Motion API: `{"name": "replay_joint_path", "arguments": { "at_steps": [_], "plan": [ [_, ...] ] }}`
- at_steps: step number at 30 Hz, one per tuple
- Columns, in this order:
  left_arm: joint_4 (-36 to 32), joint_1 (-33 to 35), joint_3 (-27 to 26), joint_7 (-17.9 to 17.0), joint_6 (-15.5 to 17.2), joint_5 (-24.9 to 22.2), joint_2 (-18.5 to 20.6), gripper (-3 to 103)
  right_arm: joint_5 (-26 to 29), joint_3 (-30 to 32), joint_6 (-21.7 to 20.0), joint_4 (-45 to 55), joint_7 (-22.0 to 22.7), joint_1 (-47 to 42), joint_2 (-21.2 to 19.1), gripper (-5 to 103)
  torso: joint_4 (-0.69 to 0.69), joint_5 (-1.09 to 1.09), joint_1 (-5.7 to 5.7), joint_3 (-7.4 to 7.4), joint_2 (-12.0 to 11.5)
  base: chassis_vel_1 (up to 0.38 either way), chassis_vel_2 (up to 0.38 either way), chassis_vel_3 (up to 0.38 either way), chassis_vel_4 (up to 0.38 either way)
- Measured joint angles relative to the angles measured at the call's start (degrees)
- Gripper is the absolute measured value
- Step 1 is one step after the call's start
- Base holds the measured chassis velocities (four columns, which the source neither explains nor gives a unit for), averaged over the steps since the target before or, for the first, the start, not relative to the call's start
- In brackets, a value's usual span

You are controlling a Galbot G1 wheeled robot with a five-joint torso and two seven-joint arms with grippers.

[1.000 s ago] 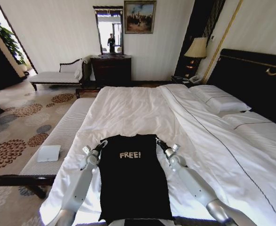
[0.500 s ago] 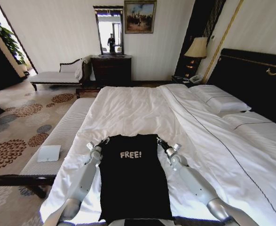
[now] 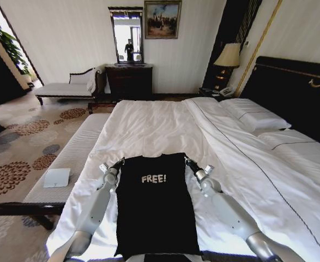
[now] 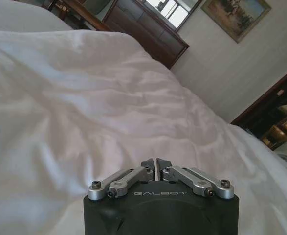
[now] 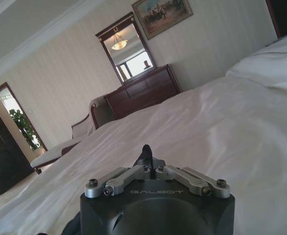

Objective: Fold the clothes on the bed.

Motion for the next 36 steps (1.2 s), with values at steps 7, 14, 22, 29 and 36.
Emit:
{"name": "replay_joint_path", "arguments": {
  "at_steps": [7,14,22,29,36],
  "plan": [
    [-6.0,-0.1,0.5,-0.3,0.3,-3.3,2.5,0,2.5,1.6,-0.2,6.1,2.5,0.1,-3.0,0,0.00,0.00,-0.01,-0.02,0.0,0.000,0.000,0.000,0.000],
    [-4.7,4.6,-0.2,-0.1,0.4,-0.3,2.4,0,0.7,1.3,-0.2,4.8,3.0,-1.6,-2.5,0,0.00,0.01,0.00,-0.01,0.0,0.000,0.000,0.000,0.000],
    [-3.4,8.6,-0.5,2.3,-0.6,2.3,-0.1,10,-0.6,1.1,-0.2,3.4,3.2,-2.5,-1.5,0,0.01,0.00,-0.01,-0.01,0.0,0.000,0.000,0.000,0.000],
    [-2.1,7.6,-0.1,3.1,-1.6,2.3,-2.7,36,-0.9,1.2,-0.2,3.2,3.6,-2.8,-1.4,0,0.00,0.00,-0.01,-0.01,0.0,0.000,0.000,0.000,0.000],
    [2.7,4.4,0.1,3.4,-2.2,3.7,-5.0,64,-0.9,1.0,-0.2,2.7,3.7,-2.6,-1.4,0,0.01,0.01,-0.01,0.00,0.0,0.000,0.000,0.000,0.000]
  ]
}}
